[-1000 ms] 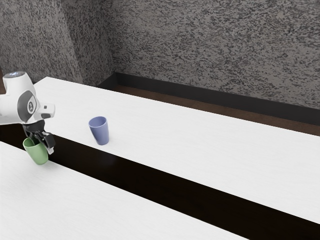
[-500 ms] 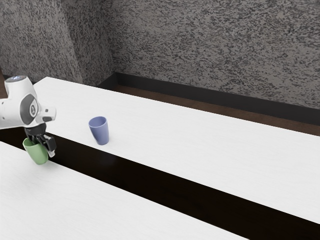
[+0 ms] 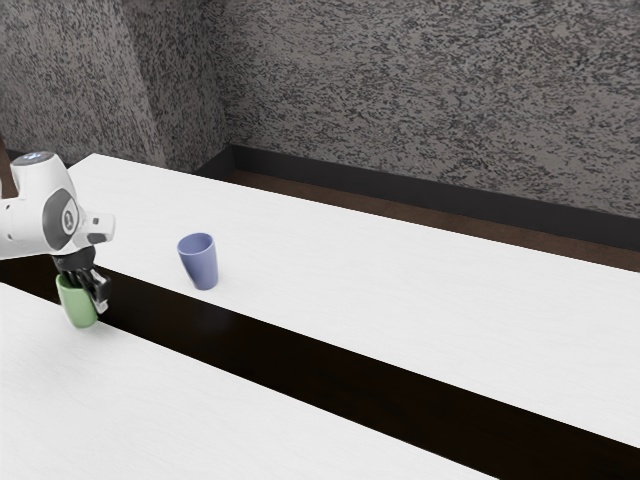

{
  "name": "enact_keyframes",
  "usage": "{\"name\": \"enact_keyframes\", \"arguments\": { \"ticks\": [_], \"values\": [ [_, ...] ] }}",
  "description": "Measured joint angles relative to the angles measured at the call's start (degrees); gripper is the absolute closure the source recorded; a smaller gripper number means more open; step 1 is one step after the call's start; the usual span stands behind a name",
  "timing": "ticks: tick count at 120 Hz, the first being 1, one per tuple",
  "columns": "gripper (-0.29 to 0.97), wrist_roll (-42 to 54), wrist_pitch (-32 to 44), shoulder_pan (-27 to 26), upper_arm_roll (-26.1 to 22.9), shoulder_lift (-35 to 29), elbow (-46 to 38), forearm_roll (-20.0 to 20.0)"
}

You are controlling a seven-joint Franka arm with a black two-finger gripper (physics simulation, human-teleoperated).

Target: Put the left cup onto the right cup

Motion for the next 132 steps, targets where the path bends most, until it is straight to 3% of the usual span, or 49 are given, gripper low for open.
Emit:
{"name": "enact_keyframes", "arguments": {
  "ticks": [14, 39, 71, 107, 132],
  "values": [
    [0.7, 0.0, 0.1, 0.0, 0.0, -0.2, -0.1, 0.1],
    [0.76, -0.2, 0.2, 0.0, 0.0, -0.6, -0.1, 0.3],
    [0.78, -0.7, 0.3, -0.1, -0.1, -2.0, -0.1, 0.6],
    [0.78, -1.5, -0.2, -0.3, -3.6, -4.8, 0.0, 1.5],
    [0.78, -3.6, -2.4, -0.3, -6.0, -5.8, 2.2, 4.9]
  ]
}}
